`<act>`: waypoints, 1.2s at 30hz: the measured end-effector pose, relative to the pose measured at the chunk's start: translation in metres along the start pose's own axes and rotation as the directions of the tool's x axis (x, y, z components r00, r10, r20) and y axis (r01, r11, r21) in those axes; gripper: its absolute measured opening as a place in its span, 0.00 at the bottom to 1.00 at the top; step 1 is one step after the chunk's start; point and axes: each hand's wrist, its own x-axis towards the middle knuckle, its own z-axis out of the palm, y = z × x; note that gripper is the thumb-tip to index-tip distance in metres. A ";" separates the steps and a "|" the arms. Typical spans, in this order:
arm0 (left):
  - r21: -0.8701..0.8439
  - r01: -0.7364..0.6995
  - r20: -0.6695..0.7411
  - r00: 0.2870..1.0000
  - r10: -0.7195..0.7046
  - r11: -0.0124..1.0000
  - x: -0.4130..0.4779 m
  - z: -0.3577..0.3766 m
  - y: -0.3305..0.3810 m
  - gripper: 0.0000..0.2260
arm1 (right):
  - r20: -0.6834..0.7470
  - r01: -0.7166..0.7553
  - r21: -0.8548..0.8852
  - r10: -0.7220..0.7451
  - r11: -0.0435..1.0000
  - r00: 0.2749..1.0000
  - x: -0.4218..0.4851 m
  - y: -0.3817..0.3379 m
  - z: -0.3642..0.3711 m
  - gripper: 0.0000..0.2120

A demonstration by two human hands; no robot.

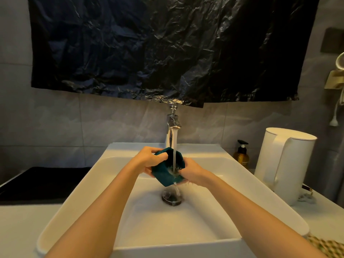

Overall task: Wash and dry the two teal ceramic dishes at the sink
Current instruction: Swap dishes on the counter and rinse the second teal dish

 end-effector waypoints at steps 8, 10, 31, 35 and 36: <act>0.086 -0.005 0.076 0.997 -0.002 0.996 -0.004 -0.003 0.003 0.14 | -0.205 0.017 -0.102 -0.038 0.995 0.978 0.001 0.005 0.003 0.08; 0.093 -0.006 0.072 0.997 0.000 0.996 -0.003 -0.006 0.002 0.14 | -0.093 0.061 -0.076 -0.068 0.995 0.993 -0.002 0.003 0.003 0.09; -0.152 -0.181 -0.095 0.981 0.168 0.972 0.011 0.022 -0.017 0.11 | -0.196 0.184 -0.186 -0.220 0.965 0.956 0.002 0.006 0.004 0.18; -0.154 -0.234 -0.139 0.967 0.214 0.960 0.010 0.023 -0.013 0.10 | -0.330 0.111 -0.358 -0.236 0.927 0.914 0.004 0.005 0.004 0.07; -0.159 -0.246 -0.146 0.964 0.223 0.956 0.009 0.023 -0.013 0.10 | -0.302 0.108 -0.376 -0.232 0.920 0.925 0.004 0.005 0.003 0.08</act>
